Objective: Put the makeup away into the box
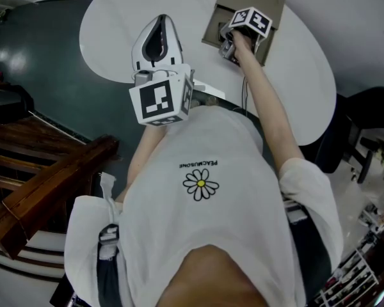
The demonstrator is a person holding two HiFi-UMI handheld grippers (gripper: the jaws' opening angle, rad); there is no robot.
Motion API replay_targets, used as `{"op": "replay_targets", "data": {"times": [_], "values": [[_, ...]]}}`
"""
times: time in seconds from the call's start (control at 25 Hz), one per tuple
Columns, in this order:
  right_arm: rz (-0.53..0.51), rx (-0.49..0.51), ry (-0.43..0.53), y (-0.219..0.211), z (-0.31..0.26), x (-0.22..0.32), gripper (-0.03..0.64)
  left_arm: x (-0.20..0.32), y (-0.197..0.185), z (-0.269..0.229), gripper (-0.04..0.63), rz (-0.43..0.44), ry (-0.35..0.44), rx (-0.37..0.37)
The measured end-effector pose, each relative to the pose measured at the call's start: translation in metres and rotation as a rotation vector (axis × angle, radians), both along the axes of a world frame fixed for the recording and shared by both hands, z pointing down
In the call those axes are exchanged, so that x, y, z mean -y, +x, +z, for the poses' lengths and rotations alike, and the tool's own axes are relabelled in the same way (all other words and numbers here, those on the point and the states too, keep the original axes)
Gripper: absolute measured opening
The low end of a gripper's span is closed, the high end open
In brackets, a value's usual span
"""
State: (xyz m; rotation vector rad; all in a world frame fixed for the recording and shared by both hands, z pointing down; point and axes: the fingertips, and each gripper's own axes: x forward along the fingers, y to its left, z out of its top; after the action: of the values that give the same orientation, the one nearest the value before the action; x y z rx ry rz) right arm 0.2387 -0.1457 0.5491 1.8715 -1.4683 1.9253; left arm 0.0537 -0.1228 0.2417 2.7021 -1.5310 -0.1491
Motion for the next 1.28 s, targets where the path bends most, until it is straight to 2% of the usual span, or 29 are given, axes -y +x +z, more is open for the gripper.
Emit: {"op": "replay_targets", "data": {"times": [0.36, 0.48, 0.56, 0.68, 0.84, 1.0, 1.12, 1.28], "values": [[0.027, 0.013, 0.061, 0.004, -0.017, -0.002, 0.107, -0.006, 0.014, -0.002, 0.020, 0.045, 0.009, 0.011], [0.055, -0.020, 0.143, 0.010, -0.043, 0.003, 0.081, -0.006, 0.015, -0.003, 0.020, 0.059, 0.012, 0.019], [0.068, -0.073, 0.240, 0.015, -0.074, 0.007, 0.061, -0.005, 0.017, -0.005, 0.020, 0.072, 0.014, 0.018], [0.089, -0.190, 0.427, 0.023, -0.137, 0.003, 0.043, -0.006, 0.023, -0.009, 0.020, 0.100, 0.023, 0.015], [0.102, -0.452, 0.671, 0.027, -0.222, -0.026, 0.037, -0.009, 0.036, -0.016, 0.020, 0.144, 0.041, 0.026], [0.084, -0.637, 0.874, 0.013, -0.275, -0.062, 0.037, -0.016, 0.049, -0.011, 0.020, 0.193, 0.065, 0.038], [0.053, -0.785, 0.954, 0.002, -0.294, -0.084, 0.037, -0.021, 0.056, -0.008, 0.020, 0.212, 0.048, 0.026], [0.071, -0.922, 0.950, -0.001, -0.292, -0.109, 0.037, -0.029, 0.066, -0.012, 0.020, 0.238, 0.059, 0.015]]}}
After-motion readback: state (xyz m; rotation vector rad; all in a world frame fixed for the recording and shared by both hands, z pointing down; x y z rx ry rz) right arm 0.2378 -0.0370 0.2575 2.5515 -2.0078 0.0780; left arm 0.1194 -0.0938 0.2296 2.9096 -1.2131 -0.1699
